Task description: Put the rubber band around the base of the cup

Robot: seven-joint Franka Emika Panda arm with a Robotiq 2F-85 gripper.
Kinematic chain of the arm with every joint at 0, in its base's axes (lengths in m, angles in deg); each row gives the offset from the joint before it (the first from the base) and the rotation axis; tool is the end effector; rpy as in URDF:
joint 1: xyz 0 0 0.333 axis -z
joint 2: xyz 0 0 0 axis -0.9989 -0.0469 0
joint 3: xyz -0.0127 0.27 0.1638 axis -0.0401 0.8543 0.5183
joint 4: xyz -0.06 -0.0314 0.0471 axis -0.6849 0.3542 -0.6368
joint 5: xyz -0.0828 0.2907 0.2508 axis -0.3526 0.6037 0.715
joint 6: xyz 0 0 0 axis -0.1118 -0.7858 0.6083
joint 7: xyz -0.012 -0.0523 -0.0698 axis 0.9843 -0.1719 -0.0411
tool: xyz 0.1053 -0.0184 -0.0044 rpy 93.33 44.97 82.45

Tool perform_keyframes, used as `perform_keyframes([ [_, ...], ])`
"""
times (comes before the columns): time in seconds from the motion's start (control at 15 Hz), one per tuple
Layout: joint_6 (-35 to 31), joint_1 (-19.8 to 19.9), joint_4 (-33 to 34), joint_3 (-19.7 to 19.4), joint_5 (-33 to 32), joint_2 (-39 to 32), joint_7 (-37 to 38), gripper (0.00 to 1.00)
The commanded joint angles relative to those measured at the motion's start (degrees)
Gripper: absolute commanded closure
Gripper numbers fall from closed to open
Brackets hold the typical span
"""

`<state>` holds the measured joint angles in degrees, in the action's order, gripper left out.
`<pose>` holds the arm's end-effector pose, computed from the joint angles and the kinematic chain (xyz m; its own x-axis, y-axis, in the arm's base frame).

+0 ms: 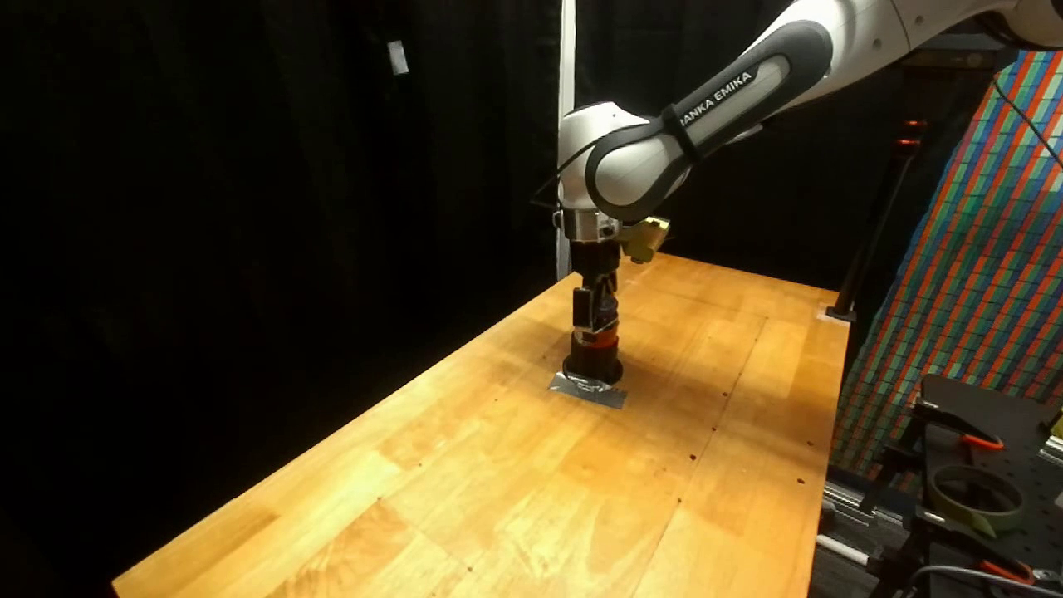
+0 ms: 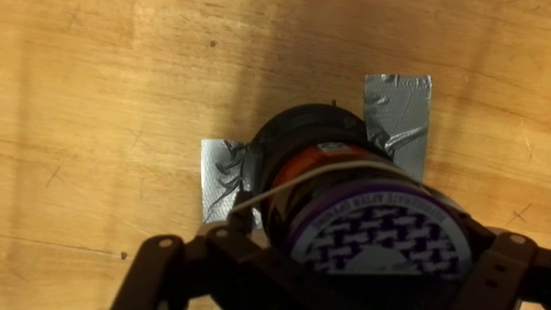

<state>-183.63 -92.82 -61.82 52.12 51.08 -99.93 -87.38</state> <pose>0.6887 0.1060 0.2253 0.9590 0.2616 -0.1088 0.2613 -0.9651 -0.0167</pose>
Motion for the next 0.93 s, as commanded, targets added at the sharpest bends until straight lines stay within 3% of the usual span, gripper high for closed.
perform_keyframes([
  [0.0, 5.08, 1.90, -4.51, 0.36, 1.12, 2.85, -2.05, 0.00],
  [0.2, 6.54, 3.64, -8.36, 0.87, 2.54, 5.24, -4.67, 0.00],
  [0.33, 4.13, 4.54, -12.05, 0.75, 3.00, 6.97, -6.17, 0.00],
  [0.4, 0.95, 4.95, -14.87, 0.72, 3.12, 8.44, -6.90, 0.25],
  [0.53, -6.98, 5.39, -20.74, 0.48, 3.05, 11.12, -7.04, 0.34],
  [0.87, -27.72, 7.13, -34.59, 1.08, 4.20, 16.98, -7.73, 0.73],
])
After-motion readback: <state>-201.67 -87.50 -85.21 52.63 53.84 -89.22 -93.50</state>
